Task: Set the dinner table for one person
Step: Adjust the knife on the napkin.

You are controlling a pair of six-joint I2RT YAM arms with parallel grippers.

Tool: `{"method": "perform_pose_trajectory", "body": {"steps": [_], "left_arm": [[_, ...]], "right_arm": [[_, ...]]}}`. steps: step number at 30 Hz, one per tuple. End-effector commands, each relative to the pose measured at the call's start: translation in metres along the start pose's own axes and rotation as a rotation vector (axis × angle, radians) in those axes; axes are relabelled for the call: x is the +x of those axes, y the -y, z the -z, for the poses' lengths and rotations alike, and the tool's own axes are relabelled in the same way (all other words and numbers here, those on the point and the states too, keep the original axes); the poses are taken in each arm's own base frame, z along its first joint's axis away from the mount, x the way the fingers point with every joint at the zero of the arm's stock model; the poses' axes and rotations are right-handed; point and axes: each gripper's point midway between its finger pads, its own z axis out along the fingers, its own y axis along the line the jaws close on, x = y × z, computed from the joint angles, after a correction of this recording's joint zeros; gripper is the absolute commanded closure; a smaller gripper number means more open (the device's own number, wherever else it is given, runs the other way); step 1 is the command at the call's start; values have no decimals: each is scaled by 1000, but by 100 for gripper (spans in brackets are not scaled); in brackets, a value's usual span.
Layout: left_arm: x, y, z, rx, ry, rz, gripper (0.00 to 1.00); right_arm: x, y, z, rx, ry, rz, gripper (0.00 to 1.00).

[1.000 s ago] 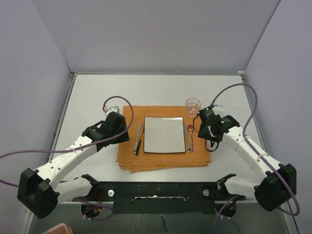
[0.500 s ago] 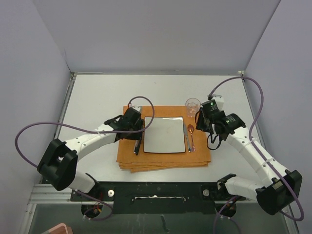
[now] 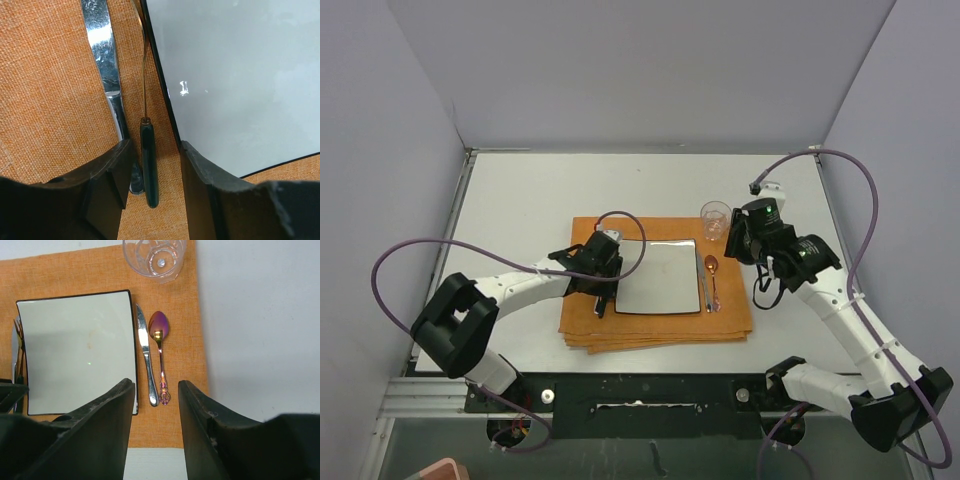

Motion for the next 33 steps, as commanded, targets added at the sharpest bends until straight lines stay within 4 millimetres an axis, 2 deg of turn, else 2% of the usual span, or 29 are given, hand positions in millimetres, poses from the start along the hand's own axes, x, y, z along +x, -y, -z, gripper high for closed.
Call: {"method": "perform_pose_trajectory", "body": {"steps": [1, 9, 21, 33], "left_arm": [[-10, 0, -9, -24, 45, -21, 59], [-13, -9, -19, -92, 37, -22, 60], [-34, -24, 11, -165, 124, -22, 61], [-25, -35, 19, -198, 125, -7, 62]], "right_arm": [[-19, -5, 16, -36, 66, 7, 59], [-16, 1, 20, -23, 63, 21, 59], [-7, 12, 17, 11, 46, 43, 59], [-8, 13, 15, 11, 44, 41, 59]]}}
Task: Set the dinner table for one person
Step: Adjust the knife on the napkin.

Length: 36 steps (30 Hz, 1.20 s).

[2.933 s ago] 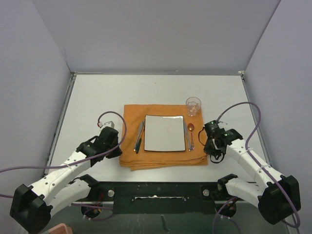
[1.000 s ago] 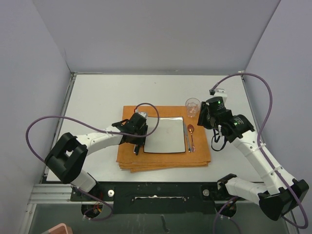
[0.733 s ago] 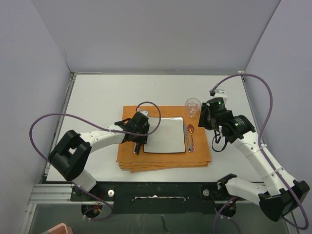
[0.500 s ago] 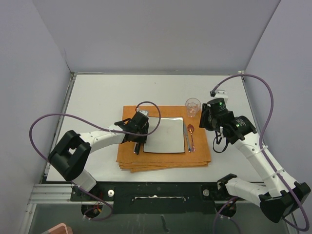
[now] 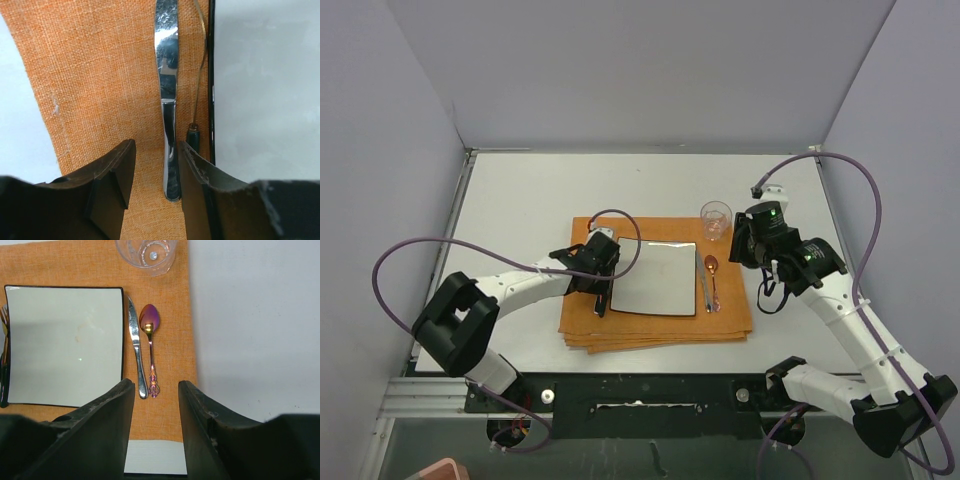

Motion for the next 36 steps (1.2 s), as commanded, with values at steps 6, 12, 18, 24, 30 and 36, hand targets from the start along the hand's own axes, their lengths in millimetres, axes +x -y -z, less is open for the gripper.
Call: {"method": "perform_pose_trajectory", "body": {"steps": [6, 12, 18, 24, 30, 36], "left_arm": [[-13, -2, 12, 0, 54, 28, 62], [-25, 7, 20, 35, 85, 40, 63], [-49, 14, 40, 90, 165, 36, 62], [-53, 18, 40, 108, 173, 23, 62], [-41, 17, 26, 91, 139, -1, 62], [-31, 19, 16, 101, 117, -5, 62]], "right_arm": [[-14, 3, 7, -3, 55, -4, 59], [-12, 4, 7, 3, 49, 2, 59], [-10, 5, 6, 3, 45, -3, 59], [-12, 3, 6, -3, 45, -8, 59], [-12, 3, 8, -3, 46, -12, 59], [-10, 6, 9, 5, 45, -15, 59]]}}
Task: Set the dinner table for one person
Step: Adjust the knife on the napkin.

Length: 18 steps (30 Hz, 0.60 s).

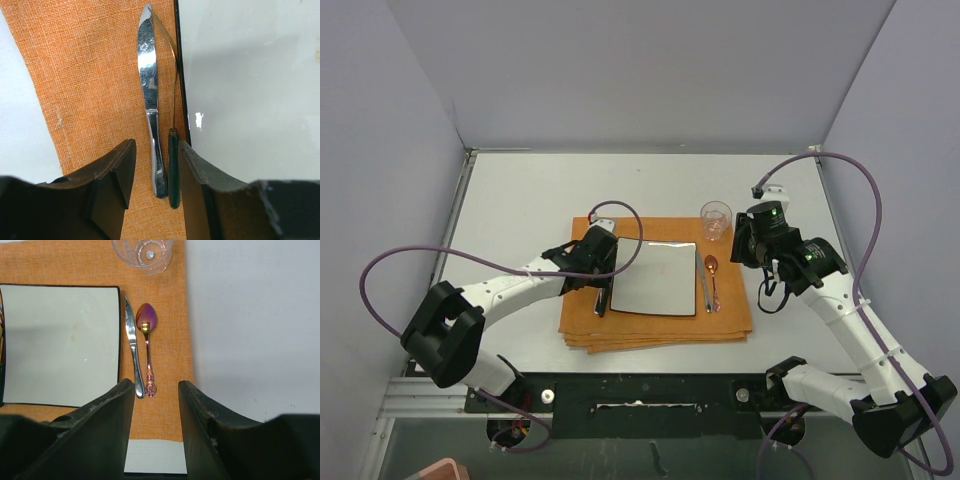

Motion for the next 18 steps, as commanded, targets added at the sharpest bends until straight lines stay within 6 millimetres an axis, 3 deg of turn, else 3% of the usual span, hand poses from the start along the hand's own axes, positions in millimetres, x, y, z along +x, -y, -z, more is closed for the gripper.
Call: {"method": "perform_pose_trajectory", "body": {"steps": [1, 10, 18], "left_arm": [[-4, 11, -8, 37, 24, -5, 62], [10, 8, -19, 26, -8, -16, 62], [10, 12, -22, 38, -11, -12, 62]], "right_arm": [[-11, 3, 10, -2, 51, -26, 59], [-18, 3, 14, -1, 63, -31, 59], [-20, 2, 14, -1, 66, -34, 59]]}}
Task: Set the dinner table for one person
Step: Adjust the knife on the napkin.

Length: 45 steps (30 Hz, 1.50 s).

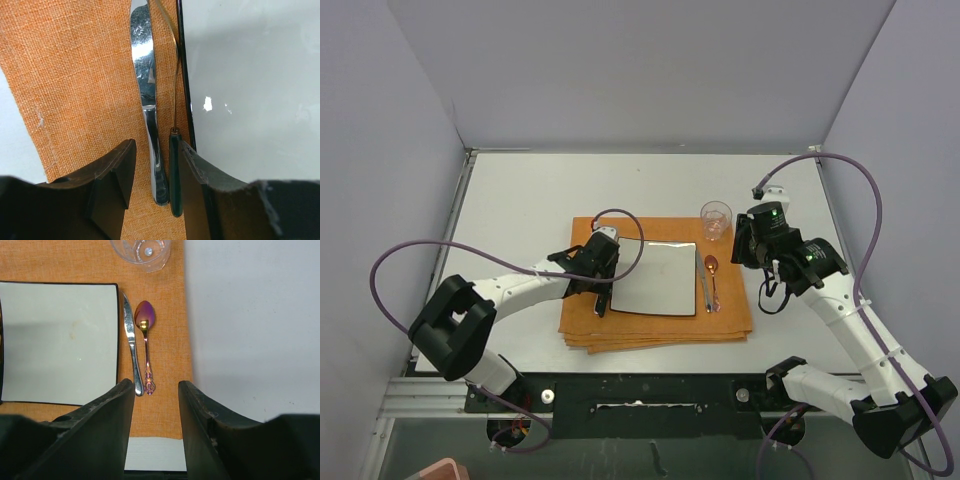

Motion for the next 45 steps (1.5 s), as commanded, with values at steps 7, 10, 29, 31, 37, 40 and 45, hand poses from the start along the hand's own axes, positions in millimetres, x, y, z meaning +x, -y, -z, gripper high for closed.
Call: {"method": "perform_pose_trajectory", "body": {"steps": [7, 10, 29, 31, 37, 40, 45], "left_arm": [[-3, 14, -16, 32, 10, 2, 62], [1, 15, -22, 26, -9, -4, 62], [0, -2, -27, -103, -15, 109, 85], [2, -6, -31, -125, -35, 143, 88], [6, -10, -36, -161, -62, 203, 91], [8, -15, -35, -192, -62, 229, 92], [7, -18, -34, -215, -57, 258, 92]], "right_arm": [[-24, 1, 14, -3, 78, -32, 59], [-25, 1, 14, -3, 81, -31, 59], [-32, 1, 16, -2, 93, -19, 59], [-35, 0, 18, -4, 97, -17, 59], [-38, 3, 22, 3, 102, -2, 58], [-40, 6, 25, 9, 109, 5, 59], [-42, 9, 27, 14, 112, 9, 59]]}}
